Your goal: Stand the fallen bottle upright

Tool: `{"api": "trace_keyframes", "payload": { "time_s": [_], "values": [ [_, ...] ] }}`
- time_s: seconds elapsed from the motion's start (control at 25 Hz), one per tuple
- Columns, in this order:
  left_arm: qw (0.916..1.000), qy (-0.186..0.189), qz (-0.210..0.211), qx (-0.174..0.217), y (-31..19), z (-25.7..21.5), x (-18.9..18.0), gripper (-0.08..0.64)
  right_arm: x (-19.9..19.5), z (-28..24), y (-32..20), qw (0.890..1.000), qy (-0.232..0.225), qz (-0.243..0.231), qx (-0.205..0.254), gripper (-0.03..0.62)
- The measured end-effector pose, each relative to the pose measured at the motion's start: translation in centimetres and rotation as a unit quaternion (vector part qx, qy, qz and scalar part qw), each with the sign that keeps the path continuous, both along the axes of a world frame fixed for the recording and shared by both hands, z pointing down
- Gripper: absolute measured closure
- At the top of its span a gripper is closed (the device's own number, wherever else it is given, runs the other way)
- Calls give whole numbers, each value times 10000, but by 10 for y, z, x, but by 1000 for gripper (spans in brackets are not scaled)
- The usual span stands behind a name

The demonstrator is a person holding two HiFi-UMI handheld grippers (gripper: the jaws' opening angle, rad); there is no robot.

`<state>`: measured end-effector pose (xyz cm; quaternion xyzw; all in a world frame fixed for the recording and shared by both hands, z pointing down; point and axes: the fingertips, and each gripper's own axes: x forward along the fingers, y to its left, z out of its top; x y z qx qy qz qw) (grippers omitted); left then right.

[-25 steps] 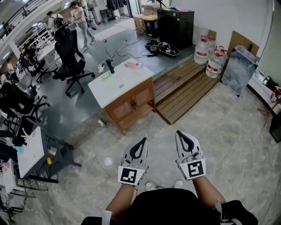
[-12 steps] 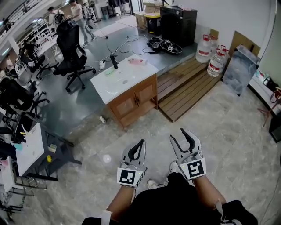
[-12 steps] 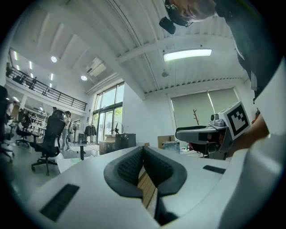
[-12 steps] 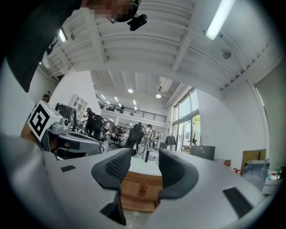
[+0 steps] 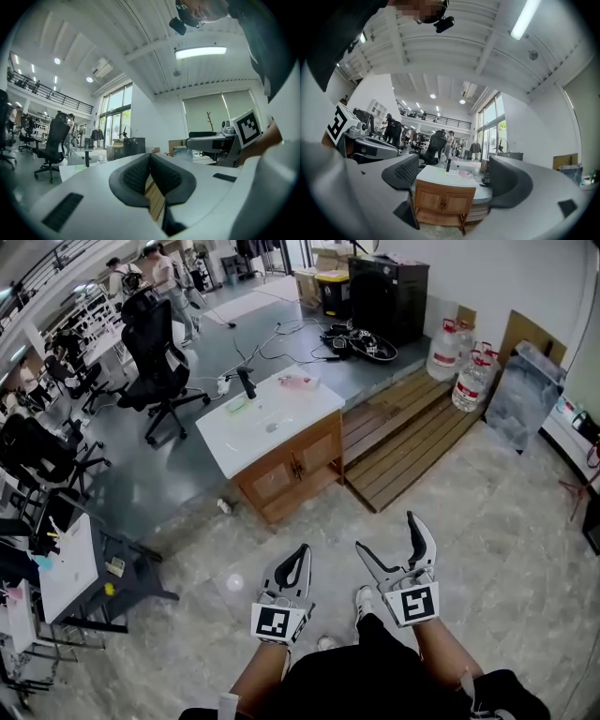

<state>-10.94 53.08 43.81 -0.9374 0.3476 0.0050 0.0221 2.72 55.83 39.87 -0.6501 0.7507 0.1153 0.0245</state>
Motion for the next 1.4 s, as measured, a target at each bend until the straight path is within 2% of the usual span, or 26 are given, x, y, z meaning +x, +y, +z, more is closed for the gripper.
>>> {"api": "trace_keyframes", "payload": {
  "time_s": [0.12, 0.24, 0.52, 0.84, 1.0, 1.24, 1.4],
  "values": [
    [9999, -118, 21, -52, -25, 3, 17, 541, 20, 2, -29, 9999, 20, 61, -77, 45],
    [9999, -147, 7, -46, -49, 1, 34, 541, 41, 1, -56, 9999, -5, 90, -97, -6],
    [9998, -183, -103, -41, -102, 2, 73, 541, 84, 7, -112, 9996, 24, -55, -272, -6],
    [9994, -228, -253, -90, -145, 1, 126, 541, 138, 6, -161, 9993, 168, -255, -213, -6],
    [9992, -212, -334, -109, -159, 5, 148, 541, 158, 18, -177, 9979, 119, -341, -543, -6],
    [9986, -196, -468, -168, -177, 6, 165, 541, 177, 24, -198, 9963, 159, -481, -690, -6],
    [9981, -199, -553, -190, -198, 8, 164, 541, 181, 23, -219, 9968, 190, -504, -593, -6]
  ]
}}
